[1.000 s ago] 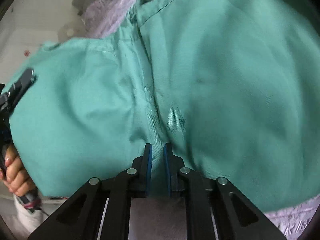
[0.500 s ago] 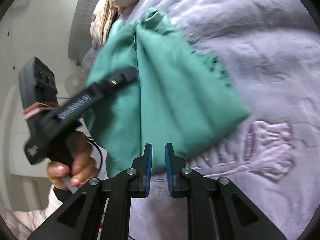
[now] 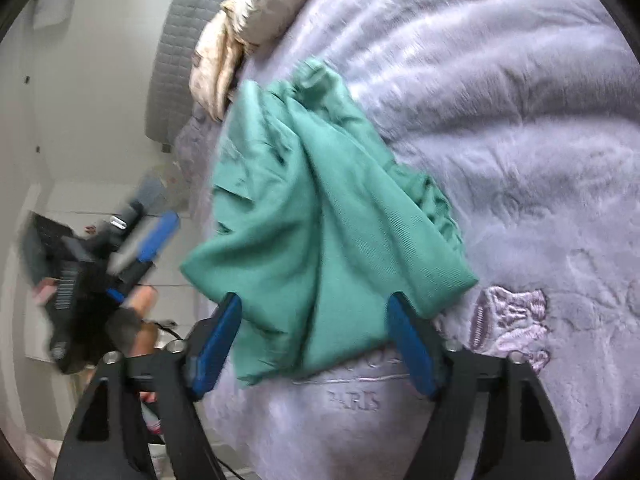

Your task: Fold large clothes

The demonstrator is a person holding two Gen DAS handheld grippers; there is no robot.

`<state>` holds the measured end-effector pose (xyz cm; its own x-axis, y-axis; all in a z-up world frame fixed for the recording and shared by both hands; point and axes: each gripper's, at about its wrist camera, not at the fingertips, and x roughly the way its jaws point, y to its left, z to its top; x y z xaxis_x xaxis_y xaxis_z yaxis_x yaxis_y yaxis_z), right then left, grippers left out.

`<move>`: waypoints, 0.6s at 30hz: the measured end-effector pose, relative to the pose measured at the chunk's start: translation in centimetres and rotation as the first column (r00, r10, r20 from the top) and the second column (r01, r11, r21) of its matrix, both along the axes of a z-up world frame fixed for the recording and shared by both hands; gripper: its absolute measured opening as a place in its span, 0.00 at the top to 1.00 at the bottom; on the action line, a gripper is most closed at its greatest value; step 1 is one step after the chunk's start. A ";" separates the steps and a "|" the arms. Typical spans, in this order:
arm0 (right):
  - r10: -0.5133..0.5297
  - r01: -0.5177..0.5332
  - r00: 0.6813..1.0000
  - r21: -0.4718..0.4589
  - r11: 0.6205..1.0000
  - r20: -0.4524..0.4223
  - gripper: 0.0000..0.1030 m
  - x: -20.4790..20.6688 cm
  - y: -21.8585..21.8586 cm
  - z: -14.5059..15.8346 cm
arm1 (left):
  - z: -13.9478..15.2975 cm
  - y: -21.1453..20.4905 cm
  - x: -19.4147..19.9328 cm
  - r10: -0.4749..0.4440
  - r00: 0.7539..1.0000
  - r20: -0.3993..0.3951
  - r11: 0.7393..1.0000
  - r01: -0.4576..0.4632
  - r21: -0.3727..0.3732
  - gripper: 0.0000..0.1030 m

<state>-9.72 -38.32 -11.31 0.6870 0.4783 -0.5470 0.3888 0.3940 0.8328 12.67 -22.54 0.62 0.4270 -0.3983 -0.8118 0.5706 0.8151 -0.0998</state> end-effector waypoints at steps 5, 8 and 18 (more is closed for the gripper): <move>0.065 -0.064 0.998 -0.118 0.991 0.003 0.22 1.5 1.9 3.5 | -2.7 6.6 3.1 0.176 0.983 -0.049 0.981 -0.171 0.096 0.10; 0.126 -0.129 0.992 -0.242 0.962 -0.028 0.21 4.1 3.9 5.3 | -4.5 8.7 3.1 0.232 0.970 -0.074 0.968 -0.222 0.118 0.10; 0.021 -0.021 1.000 -0.309 0.951 -0.003 0.94 5.1 2.9 6.3 | -6.4 10.1 1.5 0.220 0.969 -0.109 0.972 -0.209 0.102 0.11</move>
<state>-4.67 -35.44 -5.02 0.6792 0.3002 -0.6698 0.3773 0.6399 0.6695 14.21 -12.41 -5.77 0.3928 -0.2313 -0.8901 0.3696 0.9259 -0.0775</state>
